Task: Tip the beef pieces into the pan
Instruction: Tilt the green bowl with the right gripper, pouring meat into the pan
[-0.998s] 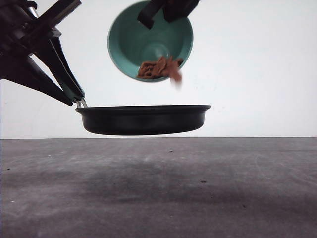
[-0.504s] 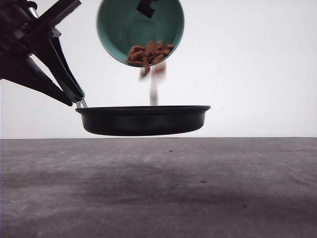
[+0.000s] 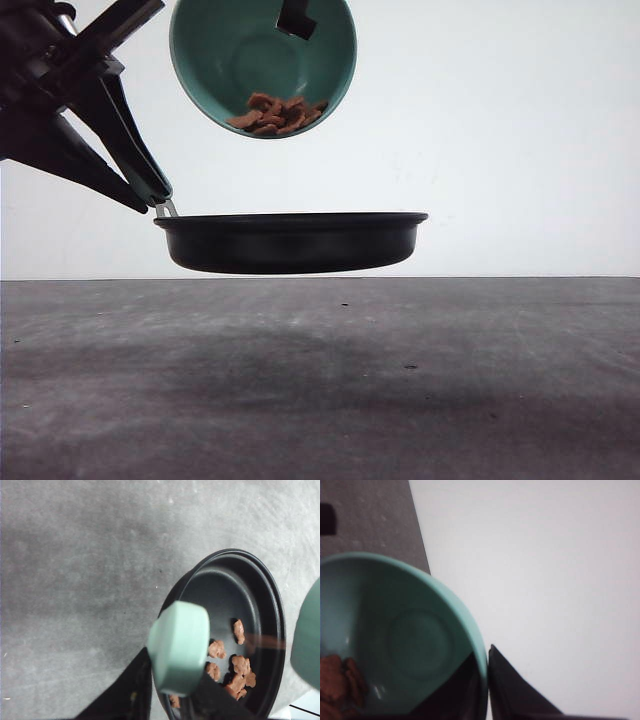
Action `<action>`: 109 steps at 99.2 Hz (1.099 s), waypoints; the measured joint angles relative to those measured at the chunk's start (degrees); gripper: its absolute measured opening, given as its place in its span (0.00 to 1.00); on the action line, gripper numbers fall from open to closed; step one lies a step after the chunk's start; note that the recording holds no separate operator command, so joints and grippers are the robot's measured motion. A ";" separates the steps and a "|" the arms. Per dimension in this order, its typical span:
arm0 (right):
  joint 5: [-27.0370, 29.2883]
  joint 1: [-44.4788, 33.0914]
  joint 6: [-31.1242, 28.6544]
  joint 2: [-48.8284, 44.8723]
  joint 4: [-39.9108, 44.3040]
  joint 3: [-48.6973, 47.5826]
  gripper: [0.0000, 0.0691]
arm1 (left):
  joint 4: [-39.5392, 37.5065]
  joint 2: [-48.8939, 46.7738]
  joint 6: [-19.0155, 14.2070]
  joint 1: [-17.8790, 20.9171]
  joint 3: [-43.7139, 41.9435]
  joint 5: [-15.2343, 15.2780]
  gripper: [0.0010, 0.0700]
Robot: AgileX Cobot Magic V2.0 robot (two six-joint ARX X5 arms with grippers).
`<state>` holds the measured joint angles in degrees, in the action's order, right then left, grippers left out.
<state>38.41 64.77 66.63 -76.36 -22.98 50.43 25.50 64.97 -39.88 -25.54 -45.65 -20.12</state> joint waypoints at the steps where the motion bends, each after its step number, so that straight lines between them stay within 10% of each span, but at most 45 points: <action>1: -0.15 0.00 0.17 0.00 0.00 0.00 0.02 | 0.00 0.00 0.00 0.00 0.00 0.00 0.05; 48: -0.42 -2.01 1.51 -0.17 -12.04 0.02 0.02 | 0.00 0.00 0.00 0.00 0.00 -0.02 0.05; 109: 0.81 -2.08 -4.61 -0.20 -7.76 0.07 0.02 | 1.42 0.02 0.00 0.00 0.00 -0.81 0.05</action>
<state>39.22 62.70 62.02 -76.55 -30.74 50.50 26.92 64.99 -39.88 -25.54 -45.65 -20.93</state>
